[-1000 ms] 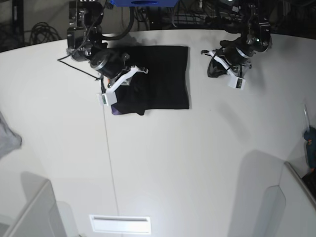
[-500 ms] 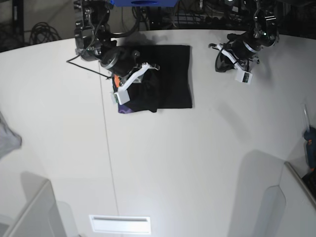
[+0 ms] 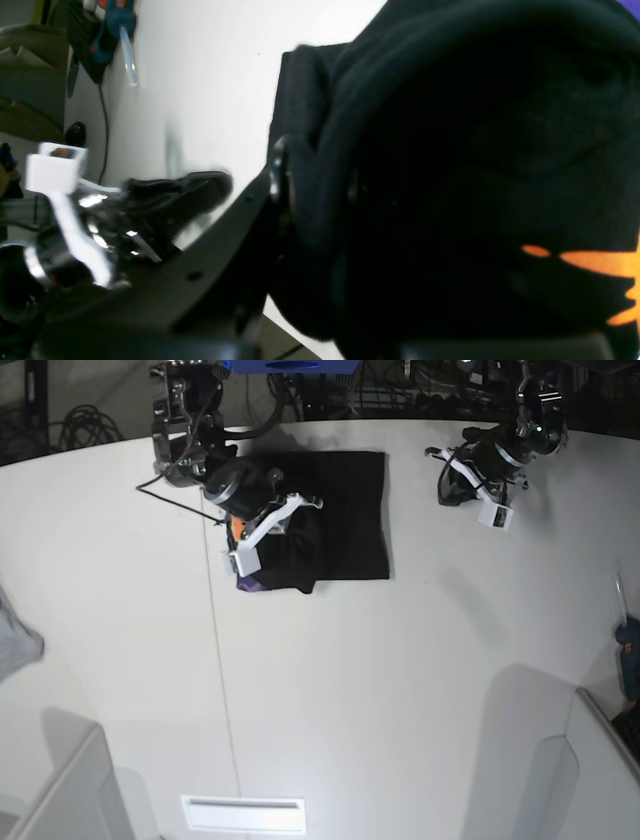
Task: Fold the T-shirt properly
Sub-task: 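Press the folded bundle flat with the right gripper, then grasp the bundle's sides with both grippers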
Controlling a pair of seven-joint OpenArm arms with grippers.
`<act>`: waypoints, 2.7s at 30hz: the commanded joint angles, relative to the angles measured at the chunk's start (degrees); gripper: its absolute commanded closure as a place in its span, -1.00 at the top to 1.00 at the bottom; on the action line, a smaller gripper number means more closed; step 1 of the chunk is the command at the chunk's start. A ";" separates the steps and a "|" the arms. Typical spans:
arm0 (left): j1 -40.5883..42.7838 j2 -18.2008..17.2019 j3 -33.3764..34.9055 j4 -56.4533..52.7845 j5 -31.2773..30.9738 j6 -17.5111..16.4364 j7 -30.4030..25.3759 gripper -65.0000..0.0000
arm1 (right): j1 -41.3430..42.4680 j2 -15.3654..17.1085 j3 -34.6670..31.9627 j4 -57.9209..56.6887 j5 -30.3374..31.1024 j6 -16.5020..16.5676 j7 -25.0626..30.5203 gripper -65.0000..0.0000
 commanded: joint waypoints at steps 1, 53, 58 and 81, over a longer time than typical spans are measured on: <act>0.09 -0.73 -0.28 0.97 -1.12 -0.50 -0.97 -1.00 | 0.79 -0.05 -0.19 0.27 1.15 0.32 0.98 -0.60; 2.64 -1.52 -16.01 0.89 -0.95 -7.45 -0.88 -1.00 | 18.02 11.12 -36.94 3.53 1.24 -11.55 0.19 -0.15; 2.91 -1.52 -16.01 0.89 -0.95 -7.45 -0.88 -1.00 | 17.41 14.54 -33.25 8.54 1.15 -11.55 0.63 -0.36; 1.50 0.32 -10.30 1.59 -1.30 -7.45 -0.88 -1.00 | 16.18 13.05 -33.78 -4.91 0.36 -11.73 0.37 -1.00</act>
